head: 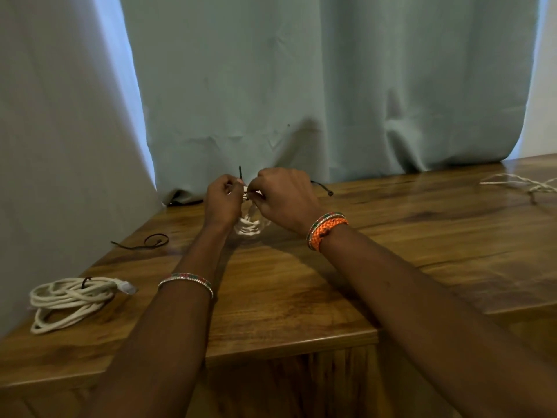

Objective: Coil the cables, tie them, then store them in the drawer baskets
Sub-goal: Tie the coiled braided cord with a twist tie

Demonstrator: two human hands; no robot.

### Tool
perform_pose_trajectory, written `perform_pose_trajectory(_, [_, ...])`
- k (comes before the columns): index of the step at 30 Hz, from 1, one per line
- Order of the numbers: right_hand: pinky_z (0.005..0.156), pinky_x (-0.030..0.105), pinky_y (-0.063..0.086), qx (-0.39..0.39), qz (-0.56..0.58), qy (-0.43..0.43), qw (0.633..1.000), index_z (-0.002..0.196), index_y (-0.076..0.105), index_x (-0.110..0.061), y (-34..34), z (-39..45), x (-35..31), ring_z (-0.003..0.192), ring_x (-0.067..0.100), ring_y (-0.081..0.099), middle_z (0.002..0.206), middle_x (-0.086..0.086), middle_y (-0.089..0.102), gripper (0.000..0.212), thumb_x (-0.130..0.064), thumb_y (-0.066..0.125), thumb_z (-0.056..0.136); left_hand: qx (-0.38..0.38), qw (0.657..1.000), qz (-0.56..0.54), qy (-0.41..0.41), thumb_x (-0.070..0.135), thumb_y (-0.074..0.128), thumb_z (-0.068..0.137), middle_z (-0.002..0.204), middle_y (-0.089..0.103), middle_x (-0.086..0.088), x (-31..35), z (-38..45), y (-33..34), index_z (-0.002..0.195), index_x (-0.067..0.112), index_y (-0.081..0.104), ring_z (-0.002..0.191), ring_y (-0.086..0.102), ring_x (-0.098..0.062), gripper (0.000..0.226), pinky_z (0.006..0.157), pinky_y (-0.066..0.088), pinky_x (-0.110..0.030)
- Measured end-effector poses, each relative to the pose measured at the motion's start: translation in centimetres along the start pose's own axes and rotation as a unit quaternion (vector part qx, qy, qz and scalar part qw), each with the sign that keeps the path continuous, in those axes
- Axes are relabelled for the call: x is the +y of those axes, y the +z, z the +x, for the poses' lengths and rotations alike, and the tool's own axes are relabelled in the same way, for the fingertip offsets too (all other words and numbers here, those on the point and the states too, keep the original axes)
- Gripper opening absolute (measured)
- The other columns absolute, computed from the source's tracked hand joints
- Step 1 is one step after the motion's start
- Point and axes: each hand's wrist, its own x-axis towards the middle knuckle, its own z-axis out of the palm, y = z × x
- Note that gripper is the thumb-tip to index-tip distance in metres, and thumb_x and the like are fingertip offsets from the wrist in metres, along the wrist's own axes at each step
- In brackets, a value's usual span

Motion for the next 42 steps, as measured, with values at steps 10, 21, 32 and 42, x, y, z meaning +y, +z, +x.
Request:
perform_pose_trajectory(10, [0.055, 0.025, 0.035, 0.014, 0.042, 0.045, 0.998, 0.086, 0.075, -0.019, -0.7, 0.3, 0.3, 0.073, 0.020, 0.063, 0.079, -0.001, 0.070, 0.022, -0.032, 0.058, 0.085, -0.008, 0.999, 0.008, -0.040, 0.015, 0.054, 0.091, 0.046, 0.053, 0.001, -0.5, 0.5, 0.2, 0.063, 0.016, 0.051, 0.043, 0.051, -0.015, 0.028, 0.057, 0.044, -0.031])
perform_pose_trajectory(21, [0.069, 0.031, 0.041, -0.140, 0.103, 0.153, 0.973, 0.092, 0.066, -0.018, 1.0, -0.3, -1.2, 0.092, 0.029, 0.061, 0.097, 0.008, 0.065, 0.019, -0.031, 0.064, 0.078, 0.063, 0.995, 0.048, 0.064, 0.017, 0.052, 0.092, 0.080, 0.059, -0.006, -1.1, 0.5, -0.4, 0.092, 0.013, 0.052, 0.076, 0.057, -0.025, 0.004, 0.063, 0.042, -0.027])
perform_pose_trajectory(32, [0.038, 0.017, 0.030, 0.056, 0.385, 0.441, 0.809, 0.081, 0.071, -0.005, 2.4, -0.5, -4.1, 0.059, 0.017, 0.060, 0.070, 0.005, 0.067, 0.018, -0.023, 0.073, 0.076, 0.159, 0.967, 0.095, 0.177, 0.021, 0.042, 0.098, 0.082, 0.061, -0.015, 2.0, -0.7, 0.2, 0.116, 0.000, 0.038, 0.070, 0.053, -0.021, 0.028, 0.056, 0.028, -0.019])
perform_pose_trajectory(42, [0.047, 0.024, 0.042, 0.057, 0.538, 0.525, 0.658, 0.081, 0.065, -0.009, 3.3, -0.5, -5.4, 0.059, 0.017, 0.056, 0.075, 0.011, 0.066, 0.011, -0.010, 0.056, 0.088, 0.100, 0.966, 0.103, 0.215, -0.001, 0.038, 0.087, 0.059, 0.043, 0.005, 3.1, -1.2, 0.3, 0.125, -0.002, 0.033, 0.052, 0.043, -0.007, 0.038, 0.047, 0.031, -0.009])
